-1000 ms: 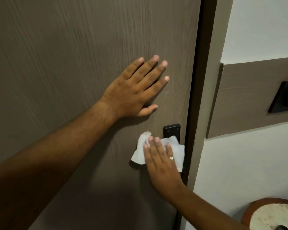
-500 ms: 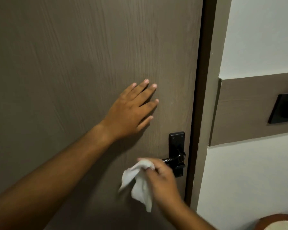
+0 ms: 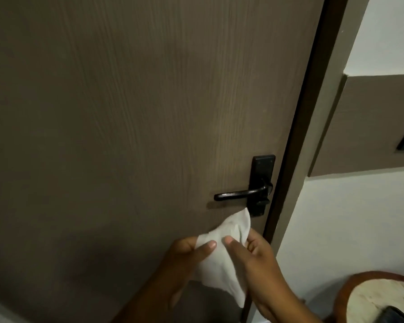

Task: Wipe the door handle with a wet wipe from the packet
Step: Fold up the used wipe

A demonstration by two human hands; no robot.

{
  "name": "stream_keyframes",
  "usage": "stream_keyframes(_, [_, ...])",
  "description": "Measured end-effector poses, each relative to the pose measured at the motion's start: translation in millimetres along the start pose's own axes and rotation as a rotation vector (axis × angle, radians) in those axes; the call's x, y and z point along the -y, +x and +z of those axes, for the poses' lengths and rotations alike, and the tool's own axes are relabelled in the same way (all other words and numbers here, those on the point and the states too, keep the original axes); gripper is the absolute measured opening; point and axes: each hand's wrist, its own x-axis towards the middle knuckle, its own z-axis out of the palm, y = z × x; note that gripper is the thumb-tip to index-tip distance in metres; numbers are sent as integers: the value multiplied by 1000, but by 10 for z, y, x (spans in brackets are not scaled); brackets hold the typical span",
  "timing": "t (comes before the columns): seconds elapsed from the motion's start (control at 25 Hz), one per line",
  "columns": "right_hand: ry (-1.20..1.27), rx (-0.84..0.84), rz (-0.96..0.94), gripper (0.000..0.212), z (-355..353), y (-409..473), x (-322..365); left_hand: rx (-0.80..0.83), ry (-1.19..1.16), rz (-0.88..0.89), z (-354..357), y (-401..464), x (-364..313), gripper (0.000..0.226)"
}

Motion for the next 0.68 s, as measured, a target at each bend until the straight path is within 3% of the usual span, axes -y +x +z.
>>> stream_keyframes(0.08, [-46,-97,-17,60,-49,3,-124,-34,-12,28,4,33,51,16])
stream_keyframes(0.16, [-50,-204,-36,67,-121,-28,-206,-103,32,38,99,118,75,11])
stream_keyframes(0.32, [-125,-303,-166,40,-343,-188,-428,-226,193,213,427,191,205,26])
stream_keyframes(0.36, [-169,-293,-180,33,-421,-252,-473,-215,202,244,537,182,207,19])
stream_keyframes(0.4, [-230,-288,-193,26,-514,-307,-522,-162,178,266,636,180,199,7])
stream_keyframes(0.52, [-326,-350,-223,10,-856,-461,-661,83,105,255,952,191,148,17])
stream_keyframes(0.68, [7,-396,-58,4,-1406,-702,-768,279,32,132,1503,227,207,13])
